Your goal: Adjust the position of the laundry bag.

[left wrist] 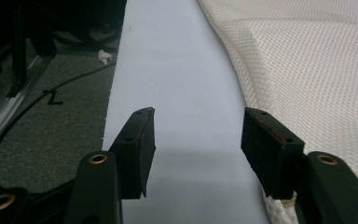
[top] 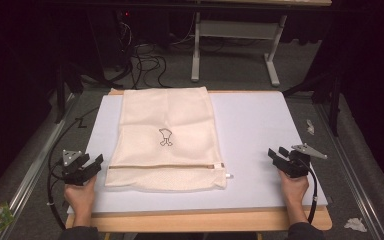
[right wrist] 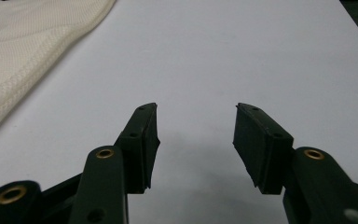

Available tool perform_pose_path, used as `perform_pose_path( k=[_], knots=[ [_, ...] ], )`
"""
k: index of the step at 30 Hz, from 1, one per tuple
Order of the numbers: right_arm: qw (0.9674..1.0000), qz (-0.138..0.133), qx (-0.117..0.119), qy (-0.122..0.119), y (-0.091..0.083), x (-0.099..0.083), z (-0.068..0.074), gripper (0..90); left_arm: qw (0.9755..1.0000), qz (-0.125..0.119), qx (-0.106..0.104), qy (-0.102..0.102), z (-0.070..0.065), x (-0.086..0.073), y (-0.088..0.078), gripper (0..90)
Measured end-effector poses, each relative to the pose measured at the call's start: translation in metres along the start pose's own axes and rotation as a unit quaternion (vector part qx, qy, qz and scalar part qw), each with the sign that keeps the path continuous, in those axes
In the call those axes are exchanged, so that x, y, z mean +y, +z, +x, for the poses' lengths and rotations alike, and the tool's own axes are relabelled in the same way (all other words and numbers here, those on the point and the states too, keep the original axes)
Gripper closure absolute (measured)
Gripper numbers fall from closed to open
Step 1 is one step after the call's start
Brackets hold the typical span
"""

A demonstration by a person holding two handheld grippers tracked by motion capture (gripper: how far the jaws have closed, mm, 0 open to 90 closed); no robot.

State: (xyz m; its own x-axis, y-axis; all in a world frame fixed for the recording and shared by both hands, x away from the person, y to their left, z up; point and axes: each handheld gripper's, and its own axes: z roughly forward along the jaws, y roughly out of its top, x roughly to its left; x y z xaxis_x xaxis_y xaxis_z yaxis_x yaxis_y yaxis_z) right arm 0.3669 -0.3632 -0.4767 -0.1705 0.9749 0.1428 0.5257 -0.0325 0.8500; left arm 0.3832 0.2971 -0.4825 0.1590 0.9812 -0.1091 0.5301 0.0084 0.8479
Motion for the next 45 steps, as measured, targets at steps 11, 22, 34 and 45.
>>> perform_pose_path(
  k=[11, 22, 34, 45],
  knots=[
    [0.9998, 0.014, 0.004, -0.010, 0.003, 0.001, 0.001, 50.6, 0.9999, 0.004, -0.016, -0.002, 0.002, 0.000, 0.000, 44.5],
    [0.9995, 0.031, 0.008, -0.001, 0.005, 0.003, 0.000, 54.2, 0.9991, 0.012, -0.041, -0.003, 0.002, 0.002, 0.002, 45.1],
    [0.9986, 0.042, 0.032, -0.009, 0.008, 0.007, 0.008, 58.8, 0.9968, 0.018, -0.077, 0.014, -0.012, 0.011, -0.001, 43.5],
    [0.9965, 0.055, 0.059, -0.021, 0.011, 0.010, 0.024, 61.1, 0.9938, 0.047, -0.098, 0.025, -0.023, 0.013, 0.005, 40.8]
  ],
)
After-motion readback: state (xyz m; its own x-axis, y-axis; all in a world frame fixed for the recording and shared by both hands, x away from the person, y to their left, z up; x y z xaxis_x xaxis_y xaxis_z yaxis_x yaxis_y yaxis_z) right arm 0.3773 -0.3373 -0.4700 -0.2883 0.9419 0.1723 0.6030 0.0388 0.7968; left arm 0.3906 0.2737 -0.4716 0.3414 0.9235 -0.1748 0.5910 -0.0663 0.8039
